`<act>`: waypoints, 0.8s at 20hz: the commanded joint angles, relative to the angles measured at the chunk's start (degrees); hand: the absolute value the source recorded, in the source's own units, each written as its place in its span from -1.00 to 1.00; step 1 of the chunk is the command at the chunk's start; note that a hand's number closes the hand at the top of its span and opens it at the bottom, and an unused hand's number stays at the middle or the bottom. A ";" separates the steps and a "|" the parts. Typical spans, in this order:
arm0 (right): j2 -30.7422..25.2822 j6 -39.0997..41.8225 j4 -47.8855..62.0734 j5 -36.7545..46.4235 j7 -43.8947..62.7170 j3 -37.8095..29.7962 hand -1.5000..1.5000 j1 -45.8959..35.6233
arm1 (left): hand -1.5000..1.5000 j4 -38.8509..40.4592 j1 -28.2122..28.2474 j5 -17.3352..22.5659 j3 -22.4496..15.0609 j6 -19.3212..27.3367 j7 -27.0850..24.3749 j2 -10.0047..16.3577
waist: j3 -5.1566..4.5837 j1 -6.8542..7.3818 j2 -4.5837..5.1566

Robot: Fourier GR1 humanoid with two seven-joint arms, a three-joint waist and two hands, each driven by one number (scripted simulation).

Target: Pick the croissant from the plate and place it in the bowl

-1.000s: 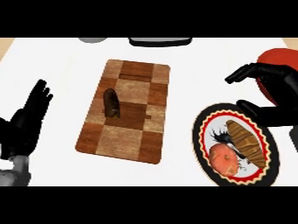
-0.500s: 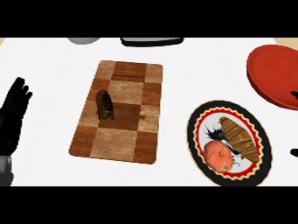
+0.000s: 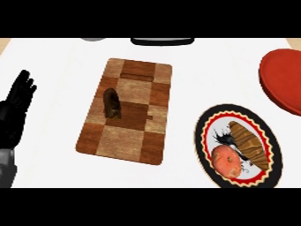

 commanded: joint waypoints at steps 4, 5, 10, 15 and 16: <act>-1.30 6.11 -2.45 1.74 10.89 -0.34 -1.00 -8.71 | 0.00 0.17 -2.33 -1.93 0.67 -0.89 1.49 -1.77 | -0.02 0.90 0.13; -4.26 8.11 -6.07 -0.20 15.06 -0.73 -1.00 -8.78 | 0.00 3.96 -1.87 -1.67 0.93 -1.79 -2.81 -2.10 | -0.08 0.71 0.15; -8.63 11.98 -6.12 8.35 20.98 9.24 -1.00 -14.06 | 0.00 3.52 -4.07 -2.55 -0.62 -1.25 -0.30 -2.86 | -0.08 1.78 0.46; -7.64 18.41 0.21 11.55 24.95 17.10 -1.00 -21.83 | 0.00 1.75 -2.49 -4.62 -2.44 -0.40 -0.92 -4.64 | -0.04 2.69 0.61; -6.21 18.42 -2.08 13.19 26.69 19.19 -1.00 -21.47 | 0.00 -1.75 -0.41 -2.53 -0.55 -1.66 1.50 -2.84 | -0.03 2.63 0.33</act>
